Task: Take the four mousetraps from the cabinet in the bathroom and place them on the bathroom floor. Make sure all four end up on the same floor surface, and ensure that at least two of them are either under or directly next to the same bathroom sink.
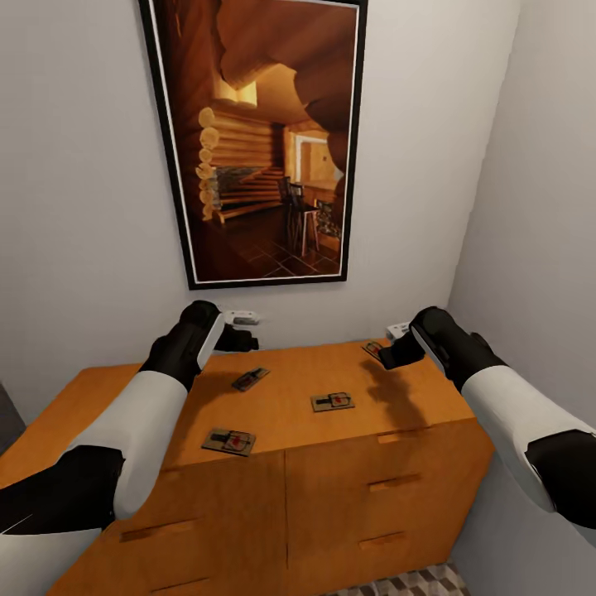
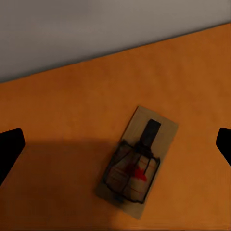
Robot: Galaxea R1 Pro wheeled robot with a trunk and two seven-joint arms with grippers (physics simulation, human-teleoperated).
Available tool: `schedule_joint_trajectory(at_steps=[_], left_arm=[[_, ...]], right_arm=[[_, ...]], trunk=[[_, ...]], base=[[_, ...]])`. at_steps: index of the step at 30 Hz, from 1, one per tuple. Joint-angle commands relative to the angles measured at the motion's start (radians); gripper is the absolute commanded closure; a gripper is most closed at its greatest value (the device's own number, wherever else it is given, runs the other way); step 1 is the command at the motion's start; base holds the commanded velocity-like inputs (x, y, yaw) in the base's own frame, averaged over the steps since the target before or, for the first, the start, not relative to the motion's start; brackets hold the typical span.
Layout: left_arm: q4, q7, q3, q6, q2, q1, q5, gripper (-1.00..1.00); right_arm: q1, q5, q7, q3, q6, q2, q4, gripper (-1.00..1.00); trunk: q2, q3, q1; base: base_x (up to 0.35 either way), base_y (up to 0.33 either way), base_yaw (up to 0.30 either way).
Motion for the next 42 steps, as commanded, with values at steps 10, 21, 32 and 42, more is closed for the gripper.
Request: schedule_joint_trajectory(at_steps=[10,21,32,42], left_arm=[[0.040,-0.047,-0.020,0.004,0.000,-0.001,-0.008,-1.00],[0.113,-0.058,-0.243,0.004,-0.012,-0.001,0.000,-1.00],[0.143,-0.182,-0.283,0.004,-0.028,-0.001,-0.002,-1.00],[0.143,-0.198,-0.285,0.004,-0.030,-0.001,-0.005,-1.00]], right_arm=[[-0.002,0.000,0.002,0.006,0.004,-0.001,-0.001,1.00],[-0.002,0.000,0.001,0.008,0.004,-0.001,-0.001,1.00],[-0.001,0.000,0.000,0.009,0.004,-0.001,-0.001,1.00],[-0.001,0.000,-0.001,0.010,0.004,-0.001,-0.001,1.00]], trunk=[[-0.001,-0.001,0.000],[-0.001,-0.001,0.000],[-0.001,-0.001,0.000],[-0.001,-0.001,0.000]], base=[[0.033,0.184,0.000],[0.004,0.013,0.000],[0.000,0.000,0.000],[0.000,0.000,0.000]])
